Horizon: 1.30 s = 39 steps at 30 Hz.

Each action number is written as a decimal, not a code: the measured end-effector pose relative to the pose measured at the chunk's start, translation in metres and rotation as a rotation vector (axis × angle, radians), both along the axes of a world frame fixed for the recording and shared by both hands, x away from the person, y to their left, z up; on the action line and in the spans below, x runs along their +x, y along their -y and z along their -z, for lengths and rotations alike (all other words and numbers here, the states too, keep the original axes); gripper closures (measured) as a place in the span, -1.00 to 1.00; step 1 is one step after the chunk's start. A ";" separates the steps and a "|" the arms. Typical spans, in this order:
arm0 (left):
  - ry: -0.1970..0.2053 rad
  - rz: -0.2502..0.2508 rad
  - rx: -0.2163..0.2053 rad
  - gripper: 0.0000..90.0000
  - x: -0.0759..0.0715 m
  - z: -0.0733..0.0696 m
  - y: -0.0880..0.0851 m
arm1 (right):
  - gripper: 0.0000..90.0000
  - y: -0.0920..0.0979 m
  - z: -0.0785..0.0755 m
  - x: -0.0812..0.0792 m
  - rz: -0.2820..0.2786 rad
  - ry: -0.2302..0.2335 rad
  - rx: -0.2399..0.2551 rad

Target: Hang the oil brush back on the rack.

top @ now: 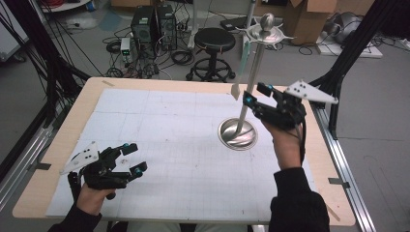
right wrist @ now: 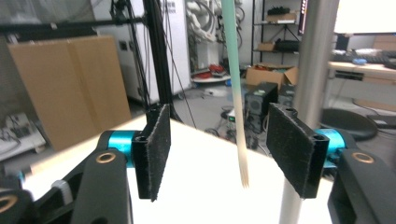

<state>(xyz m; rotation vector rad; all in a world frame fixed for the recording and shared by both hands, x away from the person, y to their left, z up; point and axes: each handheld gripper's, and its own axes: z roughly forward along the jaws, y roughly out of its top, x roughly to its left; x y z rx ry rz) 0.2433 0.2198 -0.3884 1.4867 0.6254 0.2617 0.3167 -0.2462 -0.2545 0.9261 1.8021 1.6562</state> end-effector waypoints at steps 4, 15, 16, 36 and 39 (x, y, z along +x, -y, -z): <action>0.000 -0.006 0.006 -0.54 0.001 0.001 0.000 | -0.40 0.022 0.038 -0.018 0.017 -0.049 -0.029; -0.007 -0.024 0.010 -0.54 0.005 0.004 0.002 | -0.61 0.063 0.126 -0.086 0.067 -0.055 -0.121; -0.008 -0.028 0.009 -0.54 0.005 0.004 0.003 | -0.61 0.065 0.130 -0.091 0.075 -0.060 -0.119; -0.006 -0.025 0.028 -0.54 0.002 0.004 0.005 | -0.63 0.069 0.138 -0.104 0.069 -0.069 -0.072; -0.008 -0.024 0.032 -0.54 0.002 0.005 0.005 | -0.63 0.070 0.138 -0.104 0.067 -0.071 -0.072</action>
